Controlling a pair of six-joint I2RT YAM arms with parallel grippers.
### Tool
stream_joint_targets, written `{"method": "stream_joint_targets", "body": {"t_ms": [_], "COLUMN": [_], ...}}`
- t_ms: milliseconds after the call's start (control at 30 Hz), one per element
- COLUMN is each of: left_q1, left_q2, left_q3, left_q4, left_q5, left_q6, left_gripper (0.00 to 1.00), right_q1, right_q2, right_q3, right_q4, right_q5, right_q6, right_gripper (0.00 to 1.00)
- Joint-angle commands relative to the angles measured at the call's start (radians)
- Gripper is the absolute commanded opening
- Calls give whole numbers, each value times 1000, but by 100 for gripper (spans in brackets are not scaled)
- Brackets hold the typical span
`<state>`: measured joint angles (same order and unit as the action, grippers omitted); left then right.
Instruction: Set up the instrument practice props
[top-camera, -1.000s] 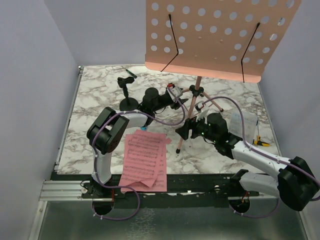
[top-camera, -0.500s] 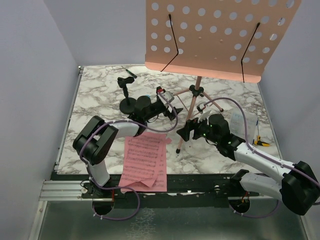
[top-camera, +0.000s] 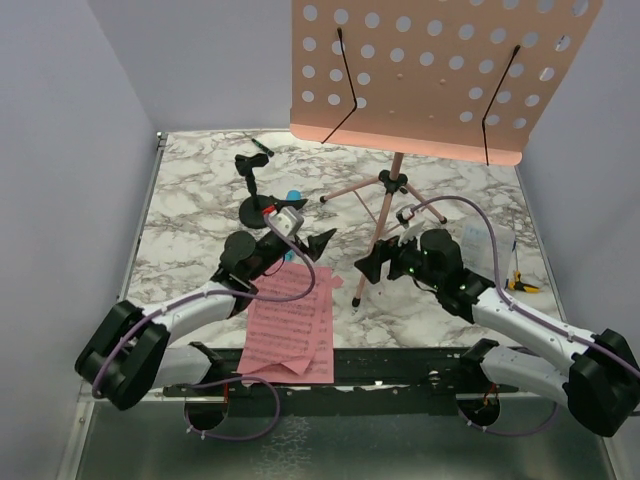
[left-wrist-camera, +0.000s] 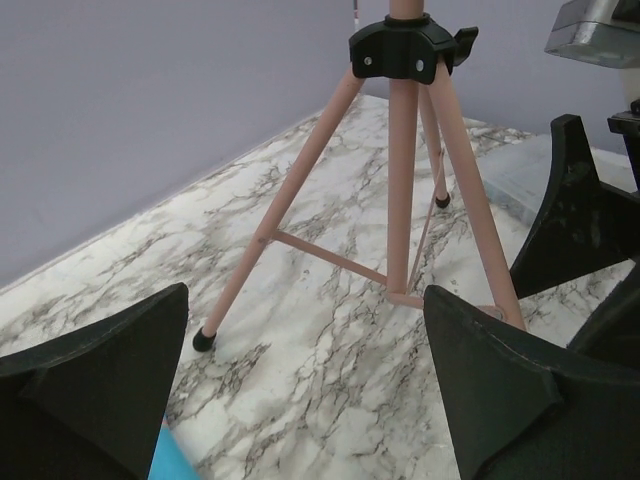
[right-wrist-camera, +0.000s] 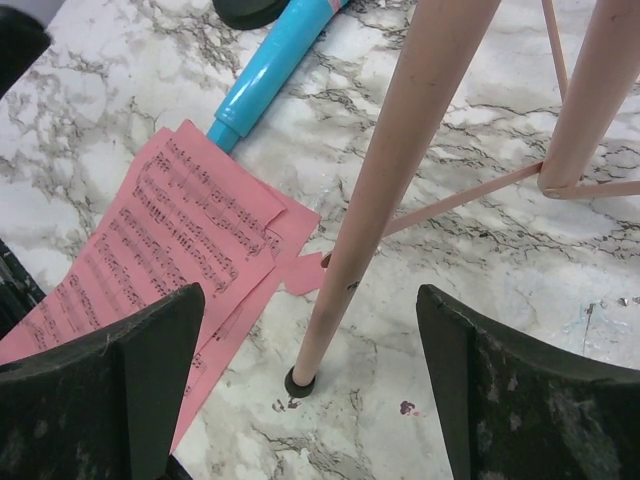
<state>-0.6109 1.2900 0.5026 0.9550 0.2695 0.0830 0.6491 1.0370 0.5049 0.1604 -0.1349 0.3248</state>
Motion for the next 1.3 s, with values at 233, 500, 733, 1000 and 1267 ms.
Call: {"method": "stream_joint_targets", "body": {"t_ms": [233, 500, 733, 1000, 1267], "left_q1": [-1, -1, -1, 32, 93], "left_q2": [-372, -463, -322, -82, 23], "left_q3": [-248, -152, -28, 114, 122], "left_q4": [-215, -719, -950, -1141, -1055], "left_q5": [-304, -497, -555, -546, -365], "left_q6": [-425, -541, -539, -529, -523], "left_gripper": [99, 99, 99, 99, 99], "right_q1": [7, 7, 7, 7, 7], "right_q2": [-68, -65, -39, -52, -39], "right_q3": [-56, -50, -45, -71, -68], "right_q4": [25, 19, 17, 27, 37], "right_q5": [7, 16, 15, 2, -17], "right_q6": [87, 89, 89, 100, 94], "right_gripper": [92, 92, 92, 92, 92]}}
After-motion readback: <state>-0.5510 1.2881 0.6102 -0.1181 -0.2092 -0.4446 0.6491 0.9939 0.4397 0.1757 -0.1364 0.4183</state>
